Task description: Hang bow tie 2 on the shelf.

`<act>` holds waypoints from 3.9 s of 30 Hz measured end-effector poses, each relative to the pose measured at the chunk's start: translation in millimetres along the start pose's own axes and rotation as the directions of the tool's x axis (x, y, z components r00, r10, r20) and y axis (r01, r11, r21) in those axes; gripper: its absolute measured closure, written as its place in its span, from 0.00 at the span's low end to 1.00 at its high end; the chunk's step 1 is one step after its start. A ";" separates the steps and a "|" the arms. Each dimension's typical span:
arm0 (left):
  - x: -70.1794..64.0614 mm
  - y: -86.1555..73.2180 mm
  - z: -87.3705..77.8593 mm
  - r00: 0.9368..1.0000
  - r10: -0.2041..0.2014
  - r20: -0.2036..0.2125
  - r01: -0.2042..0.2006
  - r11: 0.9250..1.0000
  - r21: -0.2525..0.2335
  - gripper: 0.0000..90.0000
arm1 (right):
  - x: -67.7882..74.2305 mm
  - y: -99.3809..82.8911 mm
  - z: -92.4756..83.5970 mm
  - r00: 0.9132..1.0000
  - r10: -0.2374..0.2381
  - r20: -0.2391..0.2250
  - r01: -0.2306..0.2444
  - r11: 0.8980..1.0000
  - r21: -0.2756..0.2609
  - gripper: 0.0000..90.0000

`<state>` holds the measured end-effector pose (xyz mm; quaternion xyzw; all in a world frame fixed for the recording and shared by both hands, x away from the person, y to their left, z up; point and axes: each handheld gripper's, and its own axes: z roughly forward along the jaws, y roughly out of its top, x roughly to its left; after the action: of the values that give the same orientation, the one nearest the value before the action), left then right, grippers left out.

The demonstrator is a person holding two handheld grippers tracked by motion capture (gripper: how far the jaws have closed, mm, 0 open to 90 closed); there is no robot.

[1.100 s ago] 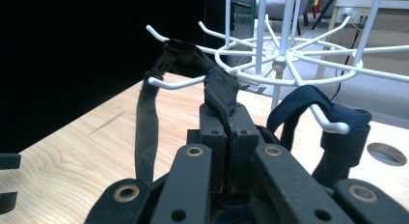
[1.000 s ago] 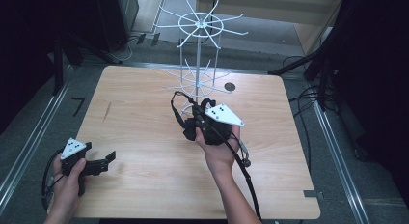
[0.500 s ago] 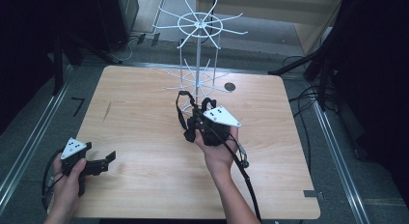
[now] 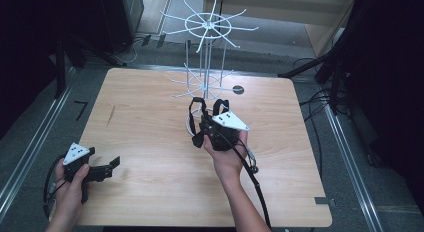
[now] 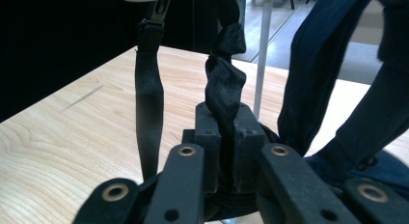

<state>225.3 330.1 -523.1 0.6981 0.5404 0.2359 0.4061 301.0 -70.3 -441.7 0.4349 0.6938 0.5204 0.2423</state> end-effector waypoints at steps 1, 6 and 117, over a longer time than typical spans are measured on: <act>0.0 0.0 0.0 1.000 0.000 0.000 0.000 1.000 0.000 0.00 | 0.0 0.0 0.0 1.000 0.000 0.000 0.000 1.000 0.000 0.92; -0.1 0.0 -0.1 1.000 0.001 0.000 -0.001 1.000 0.000 0.00 | -5.6 -3.3 -1.2 1.000 0.016 -0.011 -0.017 1.000 -0.005 0.77; -1.5 -0.1 0.4 1.000 0.004 -0.009 -0.004 1.000 -0.001 0.00 | -163.5 -113.9 -149.3 0.978 0.126 0.166 -0.138 0.988 0.064 0.00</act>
<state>225.1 328.6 -523.2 0.6978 0.5407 0.2402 0.4037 225.6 -295.7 -516.0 0.5296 0.6606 0.4718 0.2459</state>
